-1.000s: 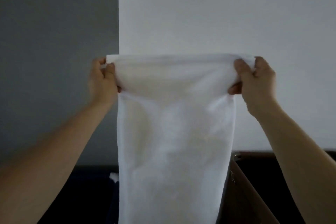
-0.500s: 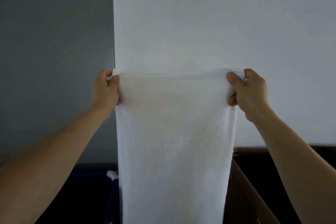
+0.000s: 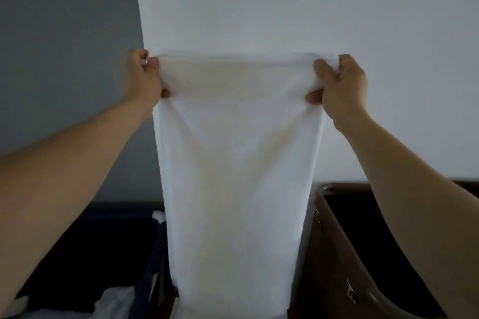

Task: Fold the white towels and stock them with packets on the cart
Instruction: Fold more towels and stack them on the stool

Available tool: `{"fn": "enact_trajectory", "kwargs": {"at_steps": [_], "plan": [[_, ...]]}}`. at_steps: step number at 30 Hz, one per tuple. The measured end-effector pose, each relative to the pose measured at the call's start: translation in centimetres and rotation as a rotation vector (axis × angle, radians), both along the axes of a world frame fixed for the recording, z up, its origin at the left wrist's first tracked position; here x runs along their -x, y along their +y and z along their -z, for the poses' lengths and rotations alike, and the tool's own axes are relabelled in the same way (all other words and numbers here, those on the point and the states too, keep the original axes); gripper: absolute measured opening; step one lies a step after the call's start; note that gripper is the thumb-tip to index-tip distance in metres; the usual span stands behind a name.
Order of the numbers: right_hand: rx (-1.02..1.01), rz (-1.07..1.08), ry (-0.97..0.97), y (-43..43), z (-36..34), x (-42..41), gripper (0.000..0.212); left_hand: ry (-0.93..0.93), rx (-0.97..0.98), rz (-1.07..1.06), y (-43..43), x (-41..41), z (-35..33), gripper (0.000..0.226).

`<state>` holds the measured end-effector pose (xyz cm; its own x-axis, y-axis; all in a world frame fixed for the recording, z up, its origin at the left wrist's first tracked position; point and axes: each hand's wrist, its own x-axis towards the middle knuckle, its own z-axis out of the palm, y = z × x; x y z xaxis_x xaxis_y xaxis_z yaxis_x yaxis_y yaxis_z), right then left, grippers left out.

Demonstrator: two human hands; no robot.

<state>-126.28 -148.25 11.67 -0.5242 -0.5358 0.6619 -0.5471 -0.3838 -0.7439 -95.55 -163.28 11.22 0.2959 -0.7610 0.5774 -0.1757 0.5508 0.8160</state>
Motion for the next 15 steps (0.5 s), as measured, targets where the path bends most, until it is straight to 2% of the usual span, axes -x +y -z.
{"fn": "enact_trajectory", "kwargs": {"at_steps": [5,15], "plan": [[0.025,-0.058,0.000,1.7,-0.6,0.4,0.019,0.018,0.054,-0.037,3.4,0.0,-0.9,0.009],[-0.030,-0.109,0.029,10.4,2.6,-2.9,0.016,0.033,0.025,0.026,13.1,-5.3,3.9,0.011]]}}
